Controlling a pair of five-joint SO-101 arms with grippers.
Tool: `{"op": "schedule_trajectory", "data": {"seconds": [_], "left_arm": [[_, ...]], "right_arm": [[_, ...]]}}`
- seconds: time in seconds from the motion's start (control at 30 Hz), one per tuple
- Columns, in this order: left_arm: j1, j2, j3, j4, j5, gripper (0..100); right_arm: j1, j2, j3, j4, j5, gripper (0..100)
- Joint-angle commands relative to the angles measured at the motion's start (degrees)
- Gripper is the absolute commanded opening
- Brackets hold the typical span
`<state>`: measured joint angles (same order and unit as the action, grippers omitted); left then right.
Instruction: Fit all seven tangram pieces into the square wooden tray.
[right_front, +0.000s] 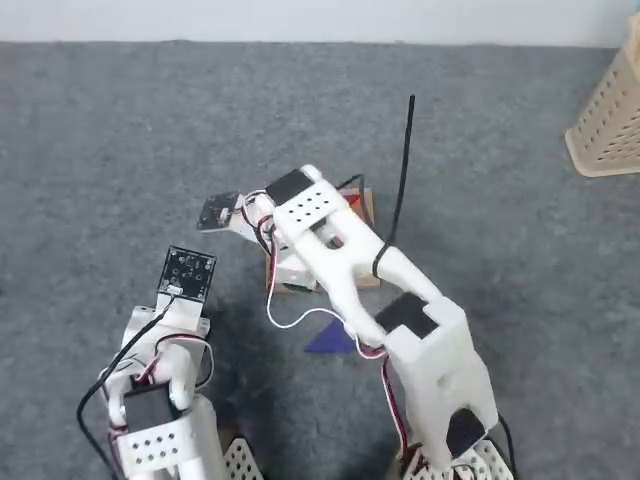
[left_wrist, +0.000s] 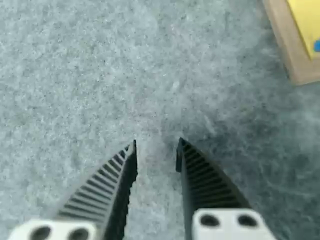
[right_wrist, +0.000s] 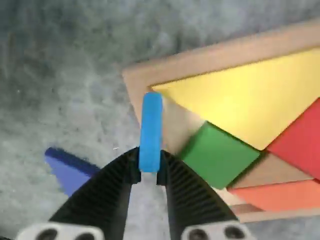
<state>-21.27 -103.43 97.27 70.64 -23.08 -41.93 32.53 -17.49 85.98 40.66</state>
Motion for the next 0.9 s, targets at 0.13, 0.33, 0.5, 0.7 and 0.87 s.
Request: {"op": "schedule_trajectory", "data": {"seconds": [0.13,0.33,0.5,0.7,0.87], "left_arm": [[-0.18,-1.32,-0.75,0.18,0.44,12],[-0.18,-1.32,-0.75,0.18,0.44,12],[-0.18,-1.32,-0.75,0.18,0.44,12],[-0.18,-1.32,-0.75,0.18,0.44,12],[-0.18,-1.32,-0.75,0.18,0.44,12]], "right_arm": [[-0.22,-0.84,-3.25,-0.66,1.58,1.5],[-0.22,-1.19,-3.25,-0.22,1.41,14.8],[-0.13,-1.27,-5.01,-0.13,1.14,16.2],[2.42,-1.19,-9.49,-0.04,-2.90,16.2],[3.47,-1.36,-9.85,-0.13,-4.04,16.2]]}}
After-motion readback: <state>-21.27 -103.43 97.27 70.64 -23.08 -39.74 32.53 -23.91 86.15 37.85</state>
